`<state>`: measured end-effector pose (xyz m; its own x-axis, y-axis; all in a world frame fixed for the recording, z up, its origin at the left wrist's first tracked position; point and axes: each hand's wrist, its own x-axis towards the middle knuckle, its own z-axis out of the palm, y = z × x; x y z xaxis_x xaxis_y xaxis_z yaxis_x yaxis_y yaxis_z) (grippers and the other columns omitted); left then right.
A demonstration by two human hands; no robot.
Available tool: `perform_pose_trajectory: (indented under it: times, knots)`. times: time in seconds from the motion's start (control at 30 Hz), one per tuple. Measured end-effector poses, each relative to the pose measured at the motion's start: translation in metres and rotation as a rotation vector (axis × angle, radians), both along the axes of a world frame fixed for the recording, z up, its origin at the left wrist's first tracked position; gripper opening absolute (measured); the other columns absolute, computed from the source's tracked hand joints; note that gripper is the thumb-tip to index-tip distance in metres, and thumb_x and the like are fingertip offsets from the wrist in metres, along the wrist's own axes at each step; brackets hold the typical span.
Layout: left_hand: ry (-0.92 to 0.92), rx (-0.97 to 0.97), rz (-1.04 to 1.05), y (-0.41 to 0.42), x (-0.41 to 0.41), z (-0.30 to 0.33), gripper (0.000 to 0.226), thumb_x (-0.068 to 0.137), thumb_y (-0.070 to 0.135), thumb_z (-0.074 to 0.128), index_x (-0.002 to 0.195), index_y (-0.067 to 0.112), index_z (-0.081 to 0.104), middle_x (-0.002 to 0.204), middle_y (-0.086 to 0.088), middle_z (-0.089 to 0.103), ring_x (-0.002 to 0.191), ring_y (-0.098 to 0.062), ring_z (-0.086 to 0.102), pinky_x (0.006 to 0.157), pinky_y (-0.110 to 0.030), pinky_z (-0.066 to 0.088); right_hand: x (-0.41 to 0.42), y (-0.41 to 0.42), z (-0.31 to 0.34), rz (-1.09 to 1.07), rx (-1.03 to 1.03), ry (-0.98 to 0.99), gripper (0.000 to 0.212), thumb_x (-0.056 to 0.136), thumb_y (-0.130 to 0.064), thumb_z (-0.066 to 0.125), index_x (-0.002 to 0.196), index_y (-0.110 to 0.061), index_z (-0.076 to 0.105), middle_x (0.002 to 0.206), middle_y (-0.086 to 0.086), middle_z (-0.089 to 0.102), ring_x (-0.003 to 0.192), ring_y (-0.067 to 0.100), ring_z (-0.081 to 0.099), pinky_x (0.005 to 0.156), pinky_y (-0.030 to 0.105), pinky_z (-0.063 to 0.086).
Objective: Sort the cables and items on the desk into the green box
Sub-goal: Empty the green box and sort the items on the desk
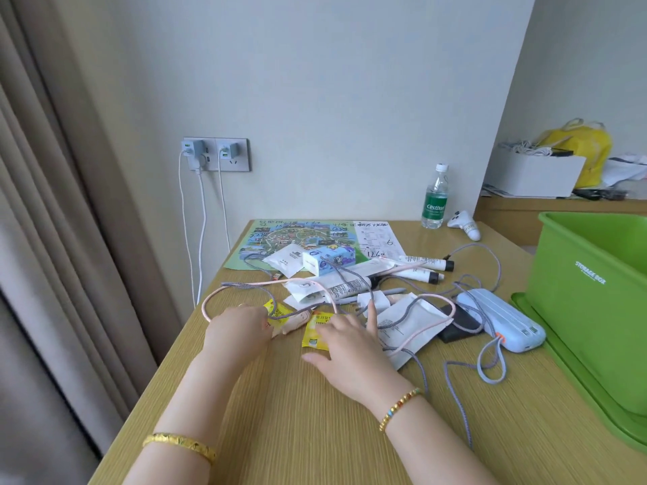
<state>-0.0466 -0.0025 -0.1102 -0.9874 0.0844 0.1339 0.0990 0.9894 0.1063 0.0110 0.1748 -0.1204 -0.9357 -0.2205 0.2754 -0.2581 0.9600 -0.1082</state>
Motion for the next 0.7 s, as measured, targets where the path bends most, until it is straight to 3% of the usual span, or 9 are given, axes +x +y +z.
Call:
perform_pose_trajectory:
  times: [0.07,0.13,0.23,0.33,0.47,0.6,0.7]
  knots:
    - [0.005,0.018,-0.006,0.001,0.003,-0.002,0.037,0.087,0.054,0.046,0.102,0.021,0.056,0.105,-0.001,0.055,0.107,-0.023,0.048,0.071,-0.032,0.039,-0.001,0.000,-0.002,-0.009,-0.012,-0.009,0.053,0.085,-0.061,0.042,0.119,-0.021,0.050,0.127,0.001,0.046,0.130,0.022,0.031,0.109,0.052,-0.019]
    - [-0.010,0.158,-0.006,-0.001,0.003,-0.007,0.053,0.079,0.066,0.050,0.105,0.020,0.053,0.107,0.000,0.052,0.108,-0.023,0.047,0.080,-0.033,0.041,-0.004,0.001,-0.004,-0.028,-0.030,-0.046,0.059,0.084,-0.063,0.041,0.121,-0.017,0.044,0.142,0.005,0.036,0.138,0.020,0.020,0.111,0.053,-0.016]
    - [-0.100,0.356,-0.004,-0.004,-0.001,-0.009,0.058,0.077,0.064,0.055,0.119,0.023,0.052,0.114,-0.002,0.060,0.108,-0.025,0.054,0.086,-0.033,0.044,-0.007,0.002,-0.006,-0.054,-0.062,-0.097,0.069,0.083,-0.066,0.039,0.130,-0.015,0.036,0.150,0.006,0.028,0.141,0.019,0.015,0.112,0.054,-0.012]
    - [-0.114,0.311,-0.039,-0.007,-0.005,-0.007,0.052,0.085,0.056,0.051,0.125,0.025,0.056,0.126,0.002,0.059,0.115,-0.022,0.054,0.090,-0.031,0.042,-0.010,0.004,-0.004,-0.064,-0.046,-0.075,0.066,0.084,-0.065,0.039,0.131,-0.018,0.038,0.141,0.001,0.039,0.135,0.020,0.027,0.112,0.055,-0.012]
    - [-0.102,0.324,0.044,-0.008,-0.008,-0.005,0.037,0.088,0.049,0.050,0.116,0.028,0.061,0.121,-0.001,0.059,0.108,-0.025,0.053,0.085,-0.035,0.045,-0.008,0.004,-0.002,-0.029,0.054,0.014,0.052,0.090,-0.055,0.037,0.123,-0.017,0.051,0.125,0.001,0.050,0.124,0.022,0.039,0.109,0.057,-0.019]
    - [-0.139,0.215,0.197,-0.007,-0.009,-0.006,0.065,0.075,0.061,0.060,0.123,0.019,0.049,0.133,-0.006,0.045,0.124,-0.027,0.038,0.097,-0.038,0.038,-0.003,-0.004,0.000,-0.012,0.106,0.072,0.031,0.090,-0.025,0.038,0.105,-0.010,0.060,0.104,0.005,0.058,0.114,0.026,0.044,0.101,0.050,-0.032]
    - [-0.194,0.225,0.259,-0.006,-0.011,-0.005,0.066,0.073,0.063,0.061,0.119,0.017,0.051,0.133,-0.009,0.042,0.127,-0.030,0.033,0.101,-0.038,0.033,-0.001,-0.008,0.002,-0.014,0.121,0.083,0.026,0.087,-0.015,0.037,0.094,-0.009,0.061,0.092,0.005,0.060,0.109,0.027,0.046,0.102,0.050,-0.032]
